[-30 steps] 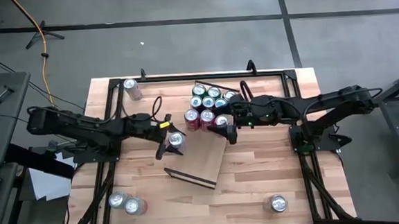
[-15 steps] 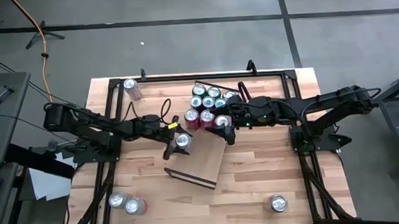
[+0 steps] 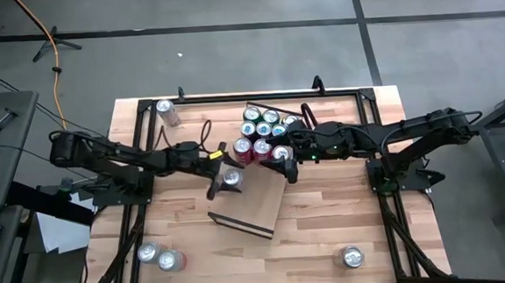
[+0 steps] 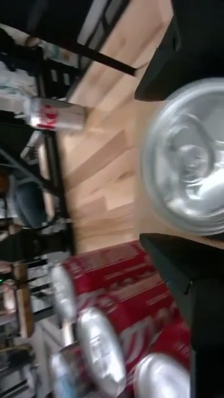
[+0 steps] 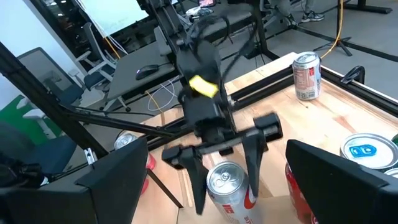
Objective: Place canned beverage on shelf
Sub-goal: Put the bottom left red and silver soda can on the shelf
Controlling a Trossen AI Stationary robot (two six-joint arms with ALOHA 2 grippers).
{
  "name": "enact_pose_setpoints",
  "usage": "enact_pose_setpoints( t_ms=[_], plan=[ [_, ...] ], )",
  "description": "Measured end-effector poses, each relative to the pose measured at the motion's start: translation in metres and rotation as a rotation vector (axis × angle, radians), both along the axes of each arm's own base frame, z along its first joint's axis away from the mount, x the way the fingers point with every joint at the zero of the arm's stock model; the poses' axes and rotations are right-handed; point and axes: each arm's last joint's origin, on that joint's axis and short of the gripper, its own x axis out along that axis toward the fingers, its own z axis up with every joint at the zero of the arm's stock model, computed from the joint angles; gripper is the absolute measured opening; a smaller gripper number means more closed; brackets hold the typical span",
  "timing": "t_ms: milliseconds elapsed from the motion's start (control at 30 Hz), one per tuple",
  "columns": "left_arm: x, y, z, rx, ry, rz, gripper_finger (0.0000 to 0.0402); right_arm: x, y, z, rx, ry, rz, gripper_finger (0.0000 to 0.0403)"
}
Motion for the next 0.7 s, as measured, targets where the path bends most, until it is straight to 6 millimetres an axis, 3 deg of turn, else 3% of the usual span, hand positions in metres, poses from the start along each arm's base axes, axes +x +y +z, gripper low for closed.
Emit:
enact_pose_setpoints(
  t_ms=[333, 500, 600, 700],
  plan=[
    [-0.025, -0.001, 0.051, -0.021, -0.201, 0.027, 0.028, 0.0, 0.0, 0.001, 0.003, -0.015, 0.007, 0.0369],
    [-0.051, -0.002, 0.083, -0.21, -0.3, 0.066, 0.027, 0.001, 0.001, 0.004, -0.044, -0.041, 0.044, 0.0369],
    [-0.066, -0.009, 0.088, -0.319, -0.254, 0.067, 0.0225, 0.001, 0.001, 0.005, -0.09, -0.04, 0.055, 0.0369],
    [-0.076, -0.018, 0.083, -0.387, -0.056, 0.101, 0.0128, 0.001, 0.001, 0.003, -0.135, -0.021, 0.066, 0.0369]
  ],
)
